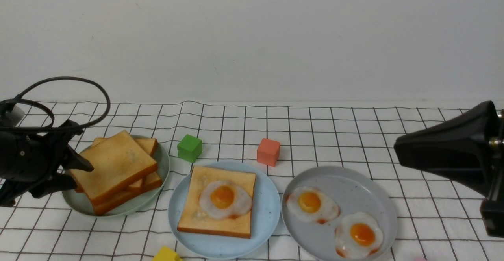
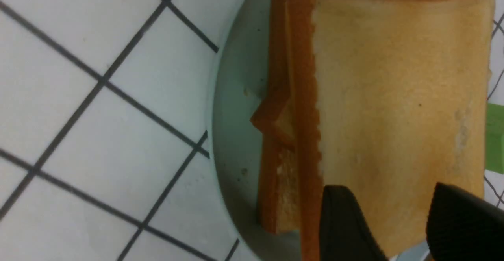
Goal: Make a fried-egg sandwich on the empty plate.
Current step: Use the left arm to grab a slice of bread
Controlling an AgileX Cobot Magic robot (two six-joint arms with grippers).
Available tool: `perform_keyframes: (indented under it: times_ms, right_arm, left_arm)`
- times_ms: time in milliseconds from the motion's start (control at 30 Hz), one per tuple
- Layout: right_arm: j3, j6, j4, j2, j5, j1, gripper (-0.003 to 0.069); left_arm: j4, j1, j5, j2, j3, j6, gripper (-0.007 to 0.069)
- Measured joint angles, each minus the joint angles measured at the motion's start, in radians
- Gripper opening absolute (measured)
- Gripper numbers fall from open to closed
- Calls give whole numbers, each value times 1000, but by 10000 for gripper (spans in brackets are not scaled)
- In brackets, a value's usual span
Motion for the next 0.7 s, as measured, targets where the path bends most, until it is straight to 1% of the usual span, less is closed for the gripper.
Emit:
perform_keyframes:
  times_ms: [167,300,367,467,500,533,567,700]
  right_arm:
    - [0,0,0,0,15,0,7]
    - [0,0,0,0,25,0,10]
    - [0,0,0,0,25,0,12]
    - [0,0,0,0,27,0,15]
    - [0,0,0,0,27,0,15]
    - [0,0,0,0,27,0,16]
    - [0,0,2,0,27,0,17]
    - [0,0,17,0,28,0,21]
  left_arm:
    - [-17,0,-43,37,-1,23,326]
    - [-35,0,-88,75,-1,46,304]
    - [-57,0,-91,90,-1,68,266]
    - [-84,0,-88,103,-9,110,175]
    - [-86,0,-88,104,-9,113,169]
    - [-90,1,-87,105,-9,130,135]
    - [-91,1,-87,105,-9,142,122]
    - [-79,1,-87,95,-9,170,122]
